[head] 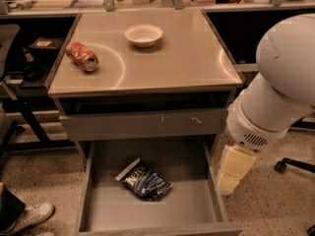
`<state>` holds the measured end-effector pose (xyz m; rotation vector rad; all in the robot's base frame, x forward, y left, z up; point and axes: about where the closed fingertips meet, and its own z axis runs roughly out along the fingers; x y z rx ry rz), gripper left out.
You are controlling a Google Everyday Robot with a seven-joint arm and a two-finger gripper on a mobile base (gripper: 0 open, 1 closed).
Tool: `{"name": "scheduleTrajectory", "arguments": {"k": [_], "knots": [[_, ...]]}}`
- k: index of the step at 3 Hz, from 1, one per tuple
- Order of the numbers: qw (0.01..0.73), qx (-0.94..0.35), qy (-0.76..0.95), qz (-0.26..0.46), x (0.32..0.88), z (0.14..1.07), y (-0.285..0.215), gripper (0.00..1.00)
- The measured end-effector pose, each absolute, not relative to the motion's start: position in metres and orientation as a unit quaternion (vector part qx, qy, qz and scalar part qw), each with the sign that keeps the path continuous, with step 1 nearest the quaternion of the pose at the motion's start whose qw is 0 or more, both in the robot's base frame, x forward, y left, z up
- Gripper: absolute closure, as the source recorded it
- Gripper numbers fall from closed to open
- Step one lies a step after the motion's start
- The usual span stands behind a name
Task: Pick blue chip bag from middle drawer and place on counter
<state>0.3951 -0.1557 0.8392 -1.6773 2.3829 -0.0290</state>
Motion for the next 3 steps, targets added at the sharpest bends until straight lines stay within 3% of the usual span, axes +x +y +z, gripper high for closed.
{"name": "scheduleTrajectory", "arguments": {"k": [3], "knots": [[0.100, -0.543, 0.833, 0.025, 0.418, 0.687, -0.076, 0.00]]}}
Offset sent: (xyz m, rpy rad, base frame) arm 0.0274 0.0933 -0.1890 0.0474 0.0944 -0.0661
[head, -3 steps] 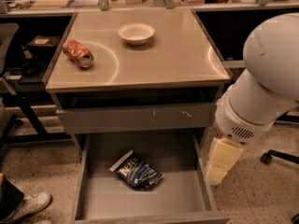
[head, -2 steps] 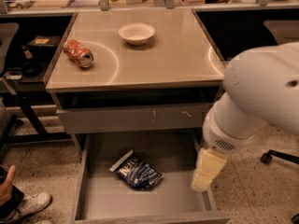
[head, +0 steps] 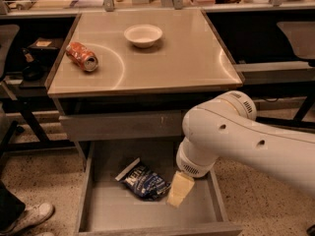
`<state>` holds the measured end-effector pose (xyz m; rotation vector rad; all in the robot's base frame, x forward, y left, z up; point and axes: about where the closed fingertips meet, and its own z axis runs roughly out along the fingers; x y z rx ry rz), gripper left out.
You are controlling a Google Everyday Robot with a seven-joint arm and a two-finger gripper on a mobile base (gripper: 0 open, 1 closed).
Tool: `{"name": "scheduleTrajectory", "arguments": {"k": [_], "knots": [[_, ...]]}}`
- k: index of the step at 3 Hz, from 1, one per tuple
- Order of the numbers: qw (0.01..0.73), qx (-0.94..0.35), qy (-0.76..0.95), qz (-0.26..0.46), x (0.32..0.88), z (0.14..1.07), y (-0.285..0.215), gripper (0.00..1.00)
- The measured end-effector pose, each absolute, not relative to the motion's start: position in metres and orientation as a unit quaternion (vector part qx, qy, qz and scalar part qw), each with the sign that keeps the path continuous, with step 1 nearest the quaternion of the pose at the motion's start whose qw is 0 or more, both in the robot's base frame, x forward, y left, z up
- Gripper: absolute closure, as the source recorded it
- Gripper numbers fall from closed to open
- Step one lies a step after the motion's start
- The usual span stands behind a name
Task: Pick blue chip bag from middle drawer and place on counter
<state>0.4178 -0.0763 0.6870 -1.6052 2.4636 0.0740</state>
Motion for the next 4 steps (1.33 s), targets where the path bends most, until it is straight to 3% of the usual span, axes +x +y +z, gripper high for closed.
{"name": "scheduleTrajectory", "arguments": {"k": [1, 4], "knots": [[0.100, -0.543, 0.833, 0.025, 0.418, 0.687, -0.076, 0.00], [0.101, -0.493, 0.853, 0.138, 0.449, 0.554, 0.006, 0.00]]}}
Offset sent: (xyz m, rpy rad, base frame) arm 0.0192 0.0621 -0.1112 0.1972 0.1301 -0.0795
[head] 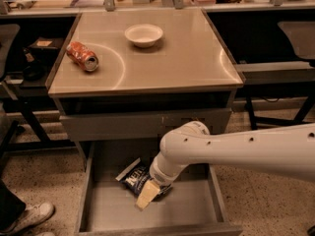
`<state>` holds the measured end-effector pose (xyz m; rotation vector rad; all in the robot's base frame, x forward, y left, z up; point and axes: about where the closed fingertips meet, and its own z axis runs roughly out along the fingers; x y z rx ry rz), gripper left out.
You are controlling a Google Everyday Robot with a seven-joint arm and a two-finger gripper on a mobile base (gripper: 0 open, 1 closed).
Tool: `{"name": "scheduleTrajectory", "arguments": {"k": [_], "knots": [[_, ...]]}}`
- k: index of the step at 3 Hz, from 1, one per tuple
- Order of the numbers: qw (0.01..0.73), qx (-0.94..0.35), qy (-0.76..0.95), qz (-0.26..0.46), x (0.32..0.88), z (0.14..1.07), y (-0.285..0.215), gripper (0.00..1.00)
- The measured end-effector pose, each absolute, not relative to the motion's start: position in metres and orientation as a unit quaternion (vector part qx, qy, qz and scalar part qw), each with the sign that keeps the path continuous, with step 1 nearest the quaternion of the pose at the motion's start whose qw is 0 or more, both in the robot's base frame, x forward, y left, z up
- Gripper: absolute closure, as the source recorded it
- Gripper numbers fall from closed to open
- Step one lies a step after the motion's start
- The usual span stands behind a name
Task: Pick blue chip bag from middle drawer and place on counter
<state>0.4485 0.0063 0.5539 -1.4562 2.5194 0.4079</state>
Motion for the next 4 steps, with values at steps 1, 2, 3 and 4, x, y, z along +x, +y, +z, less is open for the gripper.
{"name": "scheduleTrajectory", "arguments": {"k": [1, 2, 3, 4], "knots": [[0.097, -0.491, 0.853, 0.144, 0.447, 0.546, 0.009, 0.00], [0.095, -0.490, 0.853, 0.152, 0.444, 0.536, 0.013, 0.00], [0.103, -0.479, 0.856, 0.166, 0.454, 0.498, 0.027, 0.00], [0.121, -0.470, 0.854, 0.185, 0.471, 0.466, 0.045, 0.00]]}}
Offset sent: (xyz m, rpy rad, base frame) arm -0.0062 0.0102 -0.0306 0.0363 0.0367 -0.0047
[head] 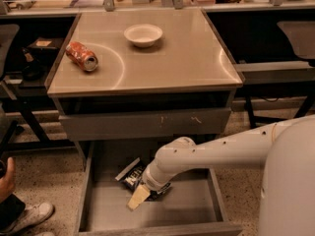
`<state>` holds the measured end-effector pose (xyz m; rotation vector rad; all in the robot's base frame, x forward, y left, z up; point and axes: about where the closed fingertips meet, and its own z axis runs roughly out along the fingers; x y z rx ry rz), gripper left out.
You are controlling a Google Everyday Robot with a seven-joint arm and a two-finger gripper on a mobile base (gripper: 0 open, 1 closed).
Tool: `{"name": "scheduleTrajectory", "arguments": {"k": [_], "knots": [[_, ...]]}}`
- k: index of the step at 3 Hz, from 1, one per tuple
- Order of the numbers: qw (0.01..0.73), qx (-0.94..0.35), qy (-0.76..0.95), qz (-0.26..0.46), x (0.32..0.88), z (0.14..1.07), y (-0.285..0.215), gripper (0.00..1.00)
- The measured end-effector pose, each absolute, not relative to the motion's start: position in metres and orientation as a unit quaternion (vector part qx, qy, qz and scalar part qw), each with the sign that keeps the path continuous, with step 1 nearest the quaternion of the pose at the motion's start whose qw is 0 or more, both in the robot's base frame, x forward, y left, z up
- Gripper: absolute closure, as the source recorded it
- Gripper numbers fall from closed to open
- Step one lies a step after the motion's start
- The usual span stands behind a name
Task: Pick blue chip bag from middle drawer and place on counter
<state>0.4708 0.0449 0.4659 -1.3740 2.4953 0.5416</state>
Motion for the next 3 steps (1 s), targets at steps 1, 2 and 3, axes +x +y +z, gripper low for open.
{"name": "scheduleTrajectory", "arguments": {"k": [1, 2, 3], "knots": [[0.135, -0.465, 0.853, 0.196, 0.488, 0.443, 0.057, 0.00], [0.144, -0.470, 0.851, 0.183, 0.507, 0.425, 0.063, 0.00], [0.147, -0.471, 0.853, 0.167, 0.526, 0.409, 0.060, 0.00]]}}
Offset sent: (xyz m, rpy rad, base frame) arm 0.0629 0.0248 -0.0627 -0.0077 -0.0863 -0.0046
